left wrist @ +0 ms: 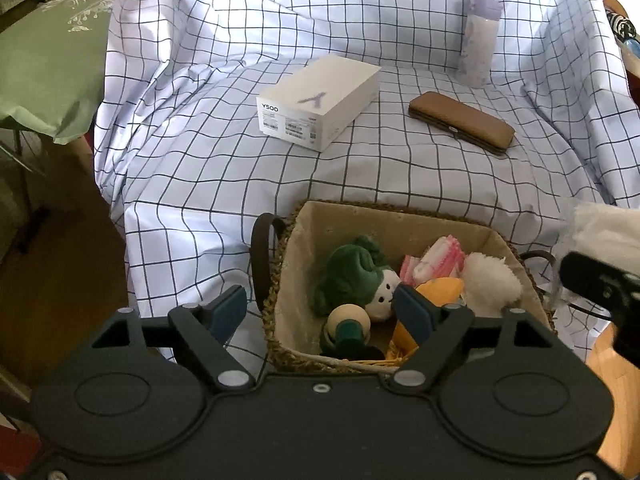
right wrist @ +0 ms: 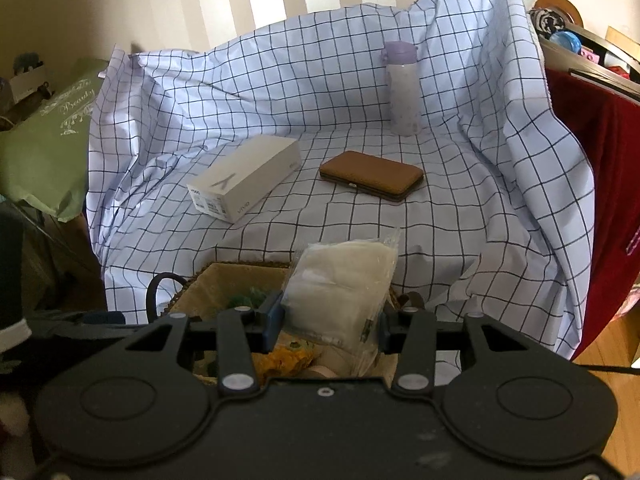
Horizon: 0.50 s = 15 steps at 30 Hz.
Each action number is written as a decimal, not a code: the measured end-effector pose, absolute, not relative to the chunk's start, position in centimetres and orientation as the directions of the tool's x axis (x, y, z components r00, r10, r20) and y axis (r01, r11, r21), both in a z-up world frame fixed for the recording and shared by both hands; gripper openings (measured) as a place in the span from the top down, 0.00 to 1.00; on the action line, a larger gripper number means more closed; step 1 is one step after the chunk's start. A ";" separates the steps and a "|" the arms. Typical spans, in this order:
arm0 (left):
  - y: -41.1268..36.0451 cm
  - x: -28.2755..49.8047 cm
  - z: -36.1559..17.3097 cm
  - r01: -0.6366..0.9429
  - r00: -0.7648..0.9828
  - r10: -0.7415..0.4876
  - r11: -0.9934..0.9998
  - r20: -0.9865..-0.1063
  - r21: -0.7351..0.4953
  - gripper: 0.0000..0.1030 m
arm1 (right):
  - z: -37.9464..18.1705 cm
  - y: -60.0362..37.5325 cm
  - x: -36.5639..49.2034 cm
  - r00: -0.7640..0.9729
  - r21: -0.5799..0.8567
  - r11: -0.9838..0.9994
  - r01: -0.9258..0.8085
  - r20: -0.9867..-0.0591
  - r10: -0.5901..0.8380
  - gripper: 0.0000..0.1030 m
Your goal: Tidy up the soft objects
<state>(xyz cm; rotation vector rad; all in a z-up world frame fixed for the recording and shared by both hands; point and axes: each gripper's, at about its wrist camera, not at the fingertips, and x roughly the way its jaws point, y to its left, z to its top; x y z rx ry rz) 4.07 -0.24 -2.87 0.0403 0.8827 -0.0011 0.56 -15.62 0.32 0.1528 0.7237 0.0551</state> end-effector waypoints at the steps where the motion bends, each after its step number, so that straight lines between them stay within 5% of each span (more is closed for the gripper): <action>1: -0.3 4.1 -2.9 0.018 0.635 0.016 0.999 -0.772 0.036 0.24 | 0.3 -15.5 0.6 0.753 0.154 0.988 0.001 -0.650 0.100 0.52; 3: -0.3 4.0 -2.9 0.018 0.634 0.018 0.999 -0.773 0.038 0.24 | 0.2 -15.3 0.8 0.758 0.144 0.990 0.007 -0.646 0.088 0.40; 15: -0.2 3.7 -2.9 0.018 0.635 0.021 0.999 -0.773 0.043 0.23 | -0.1 -16.4 0.3 0.753 0.130 0.989 0.071 -0.657 0.033 0.38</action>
